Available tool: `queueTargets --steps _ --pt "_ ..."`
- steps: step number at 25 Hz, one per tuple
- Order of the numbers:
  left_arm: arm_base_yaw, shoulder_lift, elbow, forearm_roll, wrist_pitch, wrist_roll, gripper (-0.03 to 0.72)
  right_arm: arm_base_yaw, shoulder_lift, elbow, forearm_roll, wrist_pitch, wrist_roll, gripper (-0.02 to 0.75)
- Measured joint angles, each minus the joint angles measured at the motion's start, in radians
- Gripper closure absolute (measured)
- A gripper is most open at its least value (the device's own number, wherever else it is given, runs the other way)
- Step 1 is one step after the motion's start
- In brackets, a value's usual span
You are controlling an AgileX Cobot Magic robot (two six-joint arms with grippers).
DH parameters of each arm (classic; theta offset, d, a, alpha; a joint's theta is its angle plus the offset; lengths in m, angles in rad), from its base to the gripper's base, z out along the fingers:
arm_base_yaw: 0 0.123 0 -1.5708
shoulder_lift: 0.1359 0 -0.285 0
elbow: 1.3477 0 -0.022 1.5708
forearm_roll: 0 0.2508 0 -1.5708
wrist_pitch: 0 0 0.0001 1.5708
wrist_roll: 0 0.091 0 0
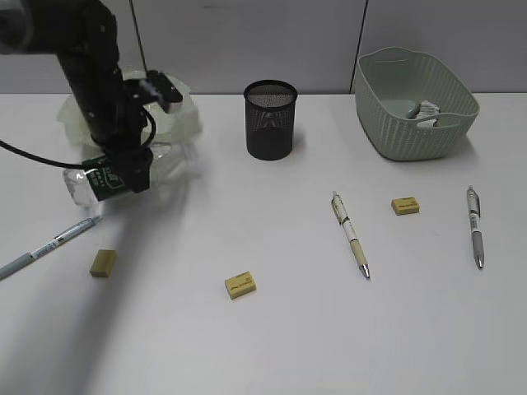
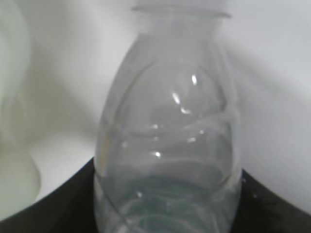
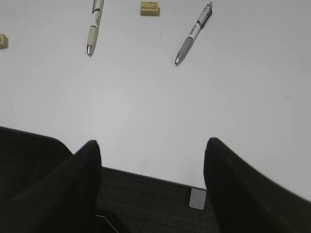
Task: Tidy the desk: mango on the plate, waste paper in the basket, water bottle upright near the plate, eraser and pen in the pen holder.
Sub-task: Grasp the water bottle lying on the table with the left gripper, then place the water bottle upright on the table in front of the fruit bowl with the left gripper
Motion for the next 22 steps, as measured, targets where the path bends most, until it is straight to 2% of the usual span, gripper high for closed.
queueTargets --steps 5,8,11,16,19,22 --pt "0.003 -0.114 0.000 -0.083 0.000 -0.084 0.197 0.000 0.000 0.000 -0.002 0.000 0.000 0.216" --pt "0.027 -0.169 0.000 -0.157 -0.001 -0.133 0.197 0.000 0.000 0.000 -0.002 0.000 0.000 0.216" --pt "0.087 -0.208 0.000 -0.262 0.000 -0.144 0.197 0.000 0.000 0.000 -0.003 -0.001 0.000 0.216" --pt "0.231 -0.256 0.038 -0.473 -0.006 -0.130 0.197 0.000 0.000 0.000 -0.003 -0.002 0.000 0.216" --pt "0.295 -0.302 0.109 -0.574 -0.045 -0.071 0.197 0.000 0.000 0.000 -0.003 -0.002 0.000 0.216" --pt "0.331 -0.373 0.234 -0.675 -0.141 0.007 0.197 0.000 0.000 0.000 -0.003 -0.002 0.000 0.216"
